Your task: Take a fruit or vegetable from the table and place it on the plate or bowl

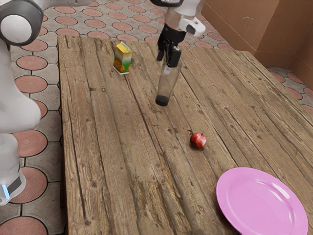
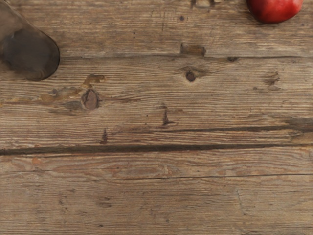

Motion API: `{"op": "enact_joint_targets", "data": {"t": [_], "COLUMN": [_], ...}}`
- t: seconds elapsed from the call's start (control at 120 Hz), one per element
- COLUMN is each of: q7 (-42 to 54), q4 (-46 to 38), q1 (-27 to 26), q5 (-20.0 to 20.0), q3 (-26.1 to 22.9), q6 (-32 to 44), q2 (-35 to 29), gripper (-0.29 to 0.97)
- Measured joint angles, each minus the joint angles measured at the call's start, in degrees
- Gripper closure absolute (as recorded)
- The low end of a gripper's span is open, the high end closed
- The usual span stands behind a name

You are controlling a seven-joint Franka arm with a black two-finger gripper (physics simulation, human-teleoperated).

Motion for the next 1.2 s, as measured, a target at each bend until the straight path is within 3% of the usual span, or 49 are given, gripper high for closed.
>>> {"op": "enact_joint_targets", "data": {"t": [0.167,0.408,0.633,1.2], "q7": [0.2,0.4,0.5,-0.4], "q4": [0.0,0.0,1.0,3.2], "q1": [0.0,0.0,-2.3,-1.5], "q5": [-0.1,-0.1,0.2,-5.1], "q3": [0.4,0.4,-4.5,-5.6], "q6": [7.4,11.5,12.4,-1.2], "q2": [0.0,0.1,3.4,3.3], "gripper": [0.02,0.02,0.02,0.02]}}
